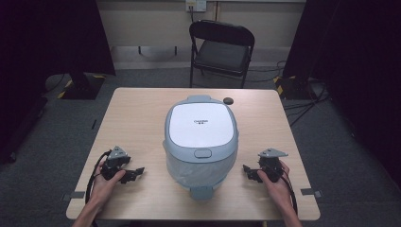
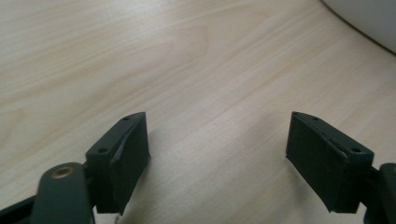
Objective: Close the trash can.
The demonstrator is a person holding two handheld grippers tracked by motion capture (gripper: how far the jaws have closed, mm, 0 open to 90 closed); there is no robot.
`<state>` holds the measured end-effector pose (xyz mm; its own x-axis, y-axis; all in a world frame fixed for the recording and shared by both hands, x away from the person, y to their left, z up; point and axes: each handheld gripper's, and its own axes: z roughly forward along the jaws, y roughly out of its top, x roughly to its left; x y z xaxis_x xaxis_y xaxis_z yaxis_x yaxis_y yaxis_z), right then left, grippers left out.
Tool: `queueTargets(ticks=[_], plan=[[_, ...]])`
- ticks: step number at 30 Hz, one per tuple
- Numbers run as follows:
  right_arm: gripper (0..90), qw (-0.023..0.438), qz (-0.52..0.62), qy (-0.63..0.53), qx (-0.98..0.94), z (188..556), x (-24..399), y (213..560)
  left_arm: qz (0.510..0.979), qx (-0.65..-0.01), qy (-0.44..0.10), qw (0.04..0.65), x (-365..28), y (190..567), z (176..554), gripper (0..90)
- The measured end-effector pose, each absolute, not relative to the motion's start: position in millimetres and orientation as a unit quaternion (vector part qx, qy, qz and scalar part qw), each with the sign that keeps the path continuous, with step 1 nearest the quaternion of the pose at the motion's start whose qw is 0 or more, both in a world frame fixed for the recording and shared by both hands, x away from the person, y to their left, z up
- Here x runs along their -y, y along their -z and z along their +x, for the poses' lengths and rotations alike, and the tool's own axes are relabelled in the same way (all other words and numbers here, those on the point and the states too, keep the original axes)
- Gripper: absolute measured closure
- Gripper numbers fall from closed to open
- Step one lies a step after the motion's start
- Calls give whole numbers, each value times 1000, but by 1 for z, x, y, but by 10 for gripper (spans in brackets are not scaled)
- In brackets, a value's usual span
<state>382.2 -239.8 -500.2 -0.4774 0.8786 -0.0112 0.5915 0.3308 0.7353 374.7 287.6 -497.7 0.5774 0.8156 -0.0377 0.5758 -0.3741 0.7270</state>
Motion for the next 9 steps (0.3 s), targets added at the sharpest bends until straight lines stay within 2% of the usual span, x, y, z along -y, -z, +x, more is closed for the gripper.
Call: queueTargets(ticks=[2,5,9], plan=[[141,210,467,-342,-788,382,240,500,814,-425,-186,350,-284,500,375,199],[141,210,467,-342,-788,382,240,500,809,-429,-189,356,-282,502,376,127],[140,210,468,-342,-787,382,240,500,811,-424,-188,356,-283,502,378,118]])
